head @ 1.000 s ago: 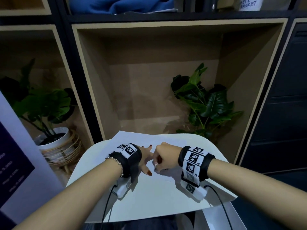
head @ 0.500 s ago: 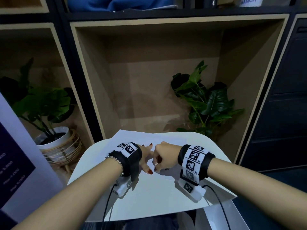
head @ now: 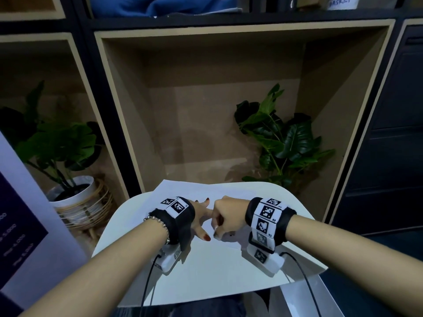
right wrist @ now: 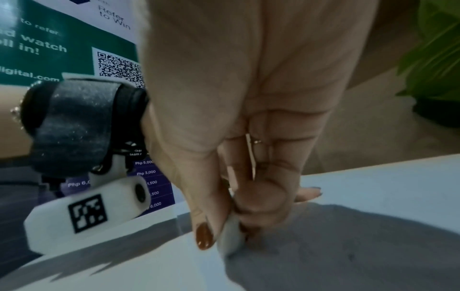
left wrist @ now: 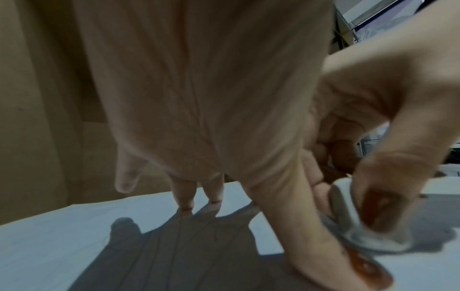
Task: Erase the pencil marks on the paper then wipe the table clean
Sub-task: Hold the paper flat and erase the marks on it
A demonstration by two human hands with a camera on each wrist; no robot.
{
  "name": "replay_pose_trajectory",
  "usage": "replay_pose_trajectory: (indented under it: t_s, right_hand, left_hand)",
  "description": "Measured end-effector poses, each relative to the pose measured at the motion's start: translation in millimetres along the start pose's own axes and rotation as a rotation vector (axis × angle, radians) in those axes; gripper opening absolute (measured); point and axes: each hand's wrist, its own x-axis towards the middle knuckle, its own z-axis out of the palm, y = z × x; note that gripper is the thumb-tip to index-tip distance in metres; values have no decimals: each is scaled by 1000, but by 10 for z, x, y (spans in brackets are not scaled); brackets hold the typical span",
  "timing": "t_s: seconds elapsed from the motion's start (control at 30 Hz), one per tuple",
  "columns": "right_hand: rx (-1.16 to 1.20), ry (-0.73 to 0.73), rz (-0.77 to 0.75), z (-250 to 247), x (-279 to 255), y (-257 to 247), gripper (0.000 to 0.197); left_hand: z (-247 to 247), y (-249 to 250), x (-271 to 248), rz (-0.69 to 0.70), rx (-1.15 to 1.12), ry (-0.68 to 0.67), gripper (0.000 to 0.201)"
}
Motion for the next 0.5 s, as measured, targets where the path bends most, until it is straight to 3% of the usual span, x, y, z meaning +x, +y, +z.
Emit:
replay_pose_trajectory:
  t_s: [0.13,0.2,0.33,0.5]
  right_hand:
    - [-45,127,83,-195,94,162,20]
    - [-3,184,96,-251,148,194,22]
    - [56,113,81,-204,214,180,18]
    - [37,133,56,-95,264,147,13]
  left_hand:
    - [56,0,104,-77,89,26,115]
    - [60,-5,112,-75,44,24,118]
    - [52,-30,98,-91,4,69,117]
    - [41,-51,70,-111,-6,68,112]
